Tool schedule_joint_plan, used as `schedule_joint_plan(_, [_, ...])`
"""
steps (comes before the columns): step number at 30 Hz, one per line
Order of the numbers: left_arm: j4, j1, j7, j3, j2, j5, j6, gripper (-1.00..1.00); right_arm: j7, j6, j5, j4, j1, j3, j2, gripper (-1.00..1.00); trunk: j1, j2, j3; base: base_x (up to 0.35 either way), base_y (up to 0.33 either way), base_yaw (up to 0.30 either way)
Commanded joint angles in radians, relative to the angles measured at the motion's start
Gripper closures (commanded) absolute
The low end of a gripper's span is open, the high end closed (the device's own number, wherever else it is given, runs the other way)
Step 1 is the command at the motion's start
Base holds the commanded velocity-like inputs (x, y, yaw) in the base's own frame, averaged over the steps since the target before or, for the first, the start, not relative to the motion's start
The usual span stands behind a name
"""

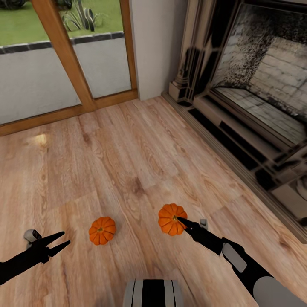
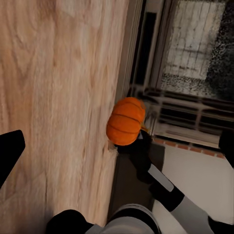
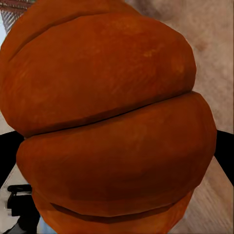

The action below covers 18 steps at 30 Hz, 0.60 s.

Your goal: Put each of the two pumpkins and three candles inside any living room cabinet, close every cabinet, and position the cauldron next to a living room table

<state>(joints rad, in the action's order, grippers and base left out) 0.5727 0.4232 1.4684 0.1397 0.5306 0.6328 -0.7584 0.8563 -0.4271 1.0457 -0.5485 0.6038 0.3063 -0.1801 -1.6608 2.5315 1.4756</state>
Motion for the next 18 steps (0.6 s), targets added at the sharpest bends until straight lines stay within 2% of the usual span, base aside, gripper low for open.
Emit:
schedule_joint_plan(1, [-0.006, 0.0, 0.002, 0.0, 0.0, 0.001, -0.01, -1.0, 0.001, -0.006, 0.009, -0.006, 0.001, 0.005, -0.002, 1.0, 0.0, 0.0, 0.001, 0.259, -0.004, 0.0])
schedule_joint_plan(5, [-0.034, 0.0, -0.036, 0.0, 0.0, 0.002, -0.01, -1.0, 0.012, -0.014, 0.007, -0.046, 0.001, 0.019, -0.003, 1.0, 0.0, 0.0, 0.001, 0.259, -0.001, 0.0])
schedule_joint_plan(8, [-0.034, 0.0, -0.064, 0.002, -0.001, 0.003, 0.003, -1.0, 0.041, -0.018, 0.007, -0.071, 0.001, 0.058, -0.004, 1.0, 0.0, 0.0, 0.001, 0.074, 0.0, 0.0])
schedule_joint_plan(10, [-0.034, 0.0, -0.078, 0.002, -0.001, 0.004, 0.026, -1.0, 0.05, -0.033, 0.008, -0.124, 0.001, 0.089, -0.004, 1.0, 0.0, 0.0, 0.001, 0.02, 0.0, 0.0])
schedule_joint_plan(14, [-0.034, 0.0, -0.141, 0.002, -0.002, 0.005, 0.037, -1.0, 0.054, -0.081, 0.008, -0.154, 0.001, 0.104, -0.004, 1.0, 0.0, 0.0, 0.001, 0.005, 0.0, 0.0])
schedule_joint_plan(18, [-0.034, 0.002, -0.254, 0.008, -0.015, 0.008, 0.039, -1.0, 0.055, -0.092, 0.008, -0.159, 0.001, 0.106, -0.004, 1.0, 0.0, 0.0, 0.001, 0.001, 0.0, 0.0])
